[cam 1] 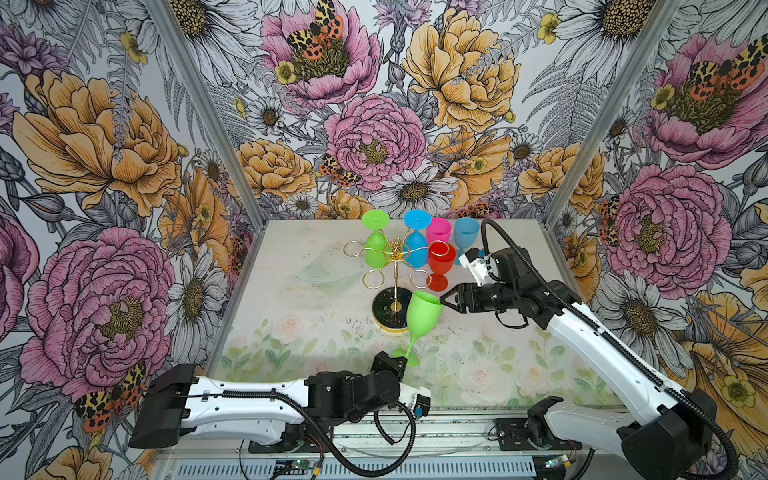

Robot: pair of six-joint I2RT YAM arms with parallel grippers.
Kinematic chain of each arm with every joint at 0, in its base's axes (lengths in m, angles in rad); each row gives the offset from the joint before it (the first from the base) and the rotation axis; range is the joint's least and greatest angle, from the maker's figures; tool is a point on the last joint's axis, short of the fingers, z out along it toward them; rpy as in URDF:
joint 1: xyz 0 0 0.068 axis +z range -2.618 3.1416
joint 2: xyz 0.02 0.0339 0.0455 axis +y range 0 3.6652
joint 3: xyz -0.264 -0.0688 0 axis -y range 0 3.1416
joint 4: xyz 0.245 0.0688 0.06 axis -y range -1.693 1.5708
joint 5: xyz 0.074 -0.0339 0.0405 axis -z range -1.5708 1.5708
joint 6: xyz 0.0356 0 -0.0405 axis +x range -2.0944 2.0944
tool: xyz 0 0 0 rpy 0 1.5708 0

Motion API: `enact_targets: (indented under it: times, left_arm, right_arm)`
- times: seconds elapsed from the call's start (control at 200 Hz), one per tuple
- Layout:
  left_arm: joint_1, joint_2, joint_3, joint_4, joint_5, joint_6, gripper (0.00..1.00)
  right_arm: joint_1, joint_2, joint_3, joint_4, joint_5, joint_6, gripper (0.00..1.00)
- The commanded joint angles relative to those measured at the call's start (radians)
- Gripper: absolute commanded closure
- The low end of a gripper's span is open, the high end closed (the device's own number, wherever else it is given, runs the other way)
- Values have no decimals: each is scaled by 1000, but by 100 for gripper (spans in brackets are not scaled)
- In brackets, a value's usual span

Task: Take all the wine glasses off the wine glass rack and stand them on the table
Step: 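Grasp the green glass bowl with the right gripper while the left gripper holds the foot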

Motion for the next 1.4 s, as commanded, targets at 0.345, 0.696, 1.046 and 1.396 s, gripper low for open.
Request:
enact_targets:
  times: [0.345,0.696,1.046,1.396]
  left_arm:
    - [-17,54,-48,210,-151,238,100]
    - [-19,66,-87,358,-214,356,100]
    - [-19,65,-121,389,-235,352,96]
    - [-19,37,-138,384,-236,310,67]
  right_arm:
    - [21,34,19,2,-29,-27,44]
    - [22,31,7,2,-45,-32,70]
    - [13,39,7,2,-49,-45,92]
    - [4,41,12,1,-44,-47,100]
